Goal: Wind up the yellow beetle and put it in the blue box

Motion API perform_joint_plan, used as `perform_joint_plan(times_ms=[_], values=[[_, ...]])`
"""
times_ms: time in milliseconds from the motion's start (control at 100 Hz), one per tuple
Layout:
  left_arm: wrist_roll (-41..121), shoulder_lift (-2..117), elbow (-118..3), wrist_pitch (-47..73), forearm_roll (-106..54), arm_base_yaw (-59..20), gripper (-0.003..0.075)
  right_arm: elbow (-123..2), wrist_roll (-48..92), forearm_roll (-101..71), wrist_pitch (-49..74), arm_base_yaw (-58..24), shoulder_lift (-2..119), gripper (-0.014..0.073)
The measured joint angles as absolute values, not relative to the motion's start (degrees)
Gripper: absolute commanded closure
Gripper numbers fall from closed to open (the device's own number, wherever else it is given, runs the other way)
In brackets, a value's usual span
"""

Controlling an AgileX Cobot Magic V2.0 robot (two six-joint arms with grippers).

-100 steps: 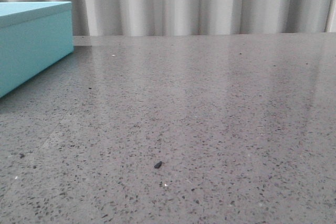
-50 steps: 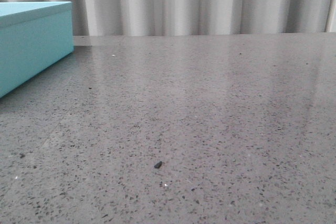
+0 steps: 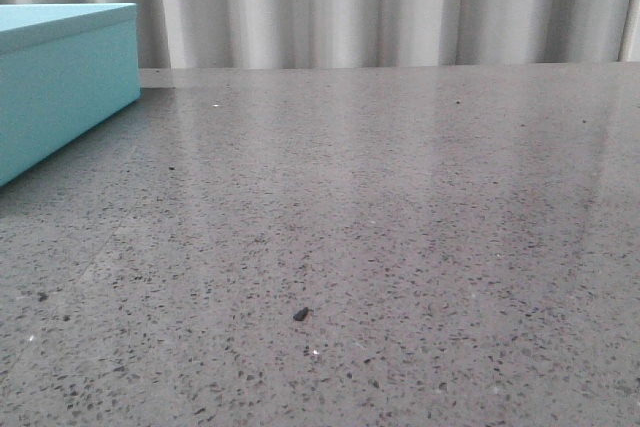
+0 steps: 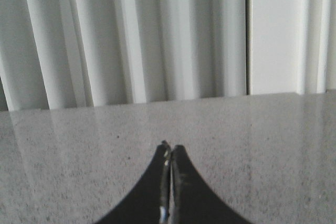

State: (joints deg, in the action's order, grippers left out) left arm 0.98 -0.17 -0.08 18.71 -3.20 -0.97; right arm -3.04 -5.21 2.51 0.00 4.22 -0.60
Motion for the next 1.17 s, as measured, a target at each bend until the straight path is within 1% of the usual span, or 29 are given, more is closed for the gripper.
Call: perform_joint_plan(times_ms=[90,190,320,430,530,1170], values=[[0.98,-0.17,-0.08,18.80,-3.20,-0.97,0.0741,0.44,-5.21,2.51,-1.30,4.22,-0.60,0.0654],[0.98,-0.17,0.00,18.80,-3.20,-0.97,0.0741,0.56,-5.21,3.46,1.08,4.22,-0.62,0.0654],[0.98,-0.17,-0.08,18.80,-3.20,-0.97,0.0741,0.56,-4.65,4.35,7.96,4.22,-0.62,0.0654],[0.98,-0.17,-0.08,18.80,-3.20,-0.97,0.0741,0.56,-1.75,3.64,14.61,4.22,-0.62,0.0654],[0.98,-0.17,-0.08,18.80,-3.20,-0.97,0.0741,0.56,1.17,1.98,18.04,4.22,-0.62,0.0654],[0.98,-0.17,-0.08,18.80,-3.20,-0.97,0.0741,0.46,2.45,1.47,18.41,4.22,-0.62,0.0654]])
